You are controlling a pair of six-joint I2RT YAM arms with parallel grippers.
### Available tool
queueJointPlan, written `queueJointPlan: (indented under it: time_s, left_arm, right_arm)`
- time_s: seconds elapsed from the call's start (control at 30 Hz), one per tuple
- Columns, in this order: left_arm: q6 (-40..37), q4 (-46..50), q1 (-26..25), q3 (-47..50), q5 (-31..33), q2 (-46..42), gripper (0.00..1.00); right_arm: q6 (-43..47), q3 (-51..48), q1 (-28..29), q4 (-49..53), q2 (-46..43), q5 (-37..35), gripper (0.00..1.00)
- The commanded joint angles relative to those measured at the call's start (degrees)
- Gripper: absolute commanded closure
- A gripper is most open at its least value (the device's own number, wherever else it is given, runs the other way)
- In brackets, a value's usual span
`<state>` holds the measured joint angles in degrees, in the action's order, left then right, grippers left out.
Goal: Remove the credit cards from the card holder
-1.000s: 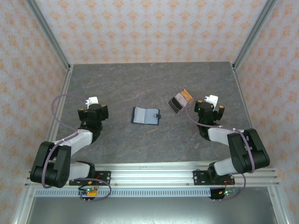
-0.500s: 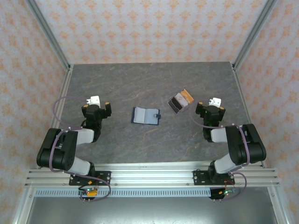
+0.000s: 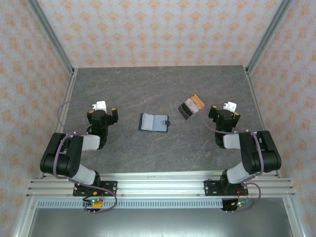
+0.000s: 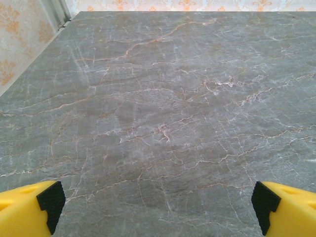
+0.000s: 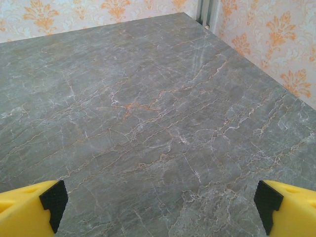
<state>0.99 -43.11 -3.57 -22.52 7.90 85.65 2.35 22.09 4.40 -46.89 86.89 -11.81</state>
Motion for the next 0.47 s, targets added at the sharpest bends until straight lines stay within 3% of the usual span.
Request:
queueJointPlan:
  time_s: [0.0, 0.43]
  left_arm:
    - [-0.56, -0.74, 0.5, -1.12, 1.55, -0.04, 0.0]
    - [-1.27, 0.09, 0.59, -1.65, -0.57, 0.09, 0.0]
  right_arm:
    - [-1.12, 1.03, -0.27, 0.66, 0.36, -1.16, 0.01]
    - [-0.96, 0.71, -0.27, 0.05, 0.21, -0.92, 0.01]
